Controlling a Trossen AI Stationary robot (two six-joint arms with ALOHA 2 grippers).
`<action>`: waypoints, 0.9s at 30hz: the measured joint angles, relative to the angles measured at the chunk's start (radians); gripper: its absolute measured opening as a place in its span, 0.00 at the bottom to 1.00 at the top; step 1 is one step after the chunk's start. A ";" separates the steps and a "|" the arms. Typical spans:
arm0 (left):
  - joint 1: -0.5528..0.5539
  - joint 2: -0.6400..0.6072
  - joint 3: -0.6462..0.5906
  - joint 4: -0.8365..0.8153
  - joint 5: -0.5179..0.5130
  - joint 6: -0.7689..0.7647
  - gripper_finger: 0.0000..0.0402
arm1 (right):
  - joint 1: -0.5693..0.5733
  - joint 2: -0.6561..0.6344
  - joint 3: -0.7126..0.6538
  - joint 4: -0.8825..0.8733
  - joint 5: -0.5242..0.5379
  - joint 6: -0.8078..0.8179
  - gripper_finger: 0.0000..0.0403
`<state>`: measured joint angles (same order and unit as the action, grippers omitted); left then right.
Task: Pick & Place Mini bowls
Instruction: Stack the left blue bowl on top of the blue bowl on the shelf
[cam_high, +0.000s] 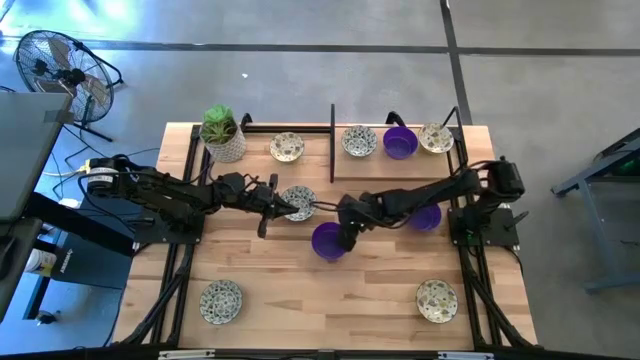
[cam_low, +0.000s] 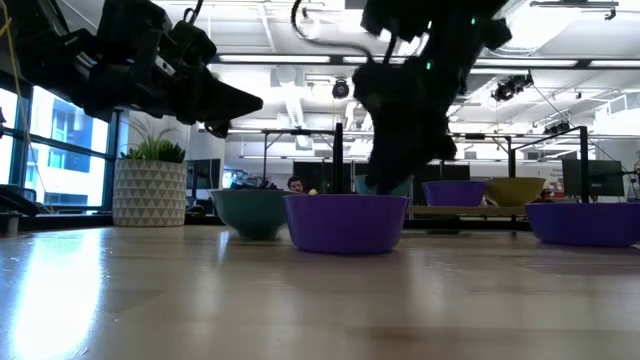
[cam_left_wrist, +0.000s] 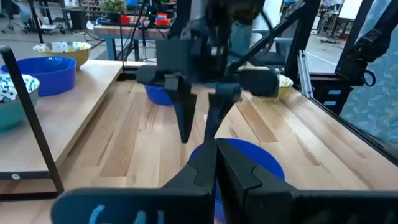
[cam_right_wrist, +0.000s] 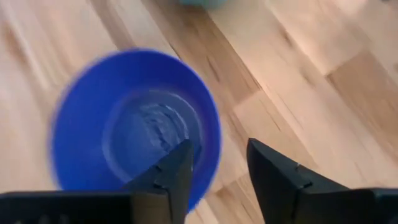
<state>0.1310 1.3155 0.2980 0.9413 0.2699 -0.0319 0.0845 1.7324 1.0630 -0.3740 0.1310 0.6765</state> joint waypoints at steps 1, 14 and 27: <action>0.000 0.000 0.000 -0.003 0.000 0.000 0.01 | 0.000 0.017 0.000 0.004 -0.004 -0.001 0.31; 0.000 0.000 0.000 -0.002 0.001 -0.002 0.01 | 0.000 0.053 -0.001 0.059 -0.051 -0.048 0.01; 0.000 0.000 0.000 -0.002 0.005 -0.008 0.01 | -0.043 -0.024 0.000 0.007 -0.120 -0.104 0.02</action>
<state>0.1310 1.3159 0.2981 0.9398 0.2754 -0.0403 0.0419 1.7082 1.0626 -0.3669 0.0114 0.5723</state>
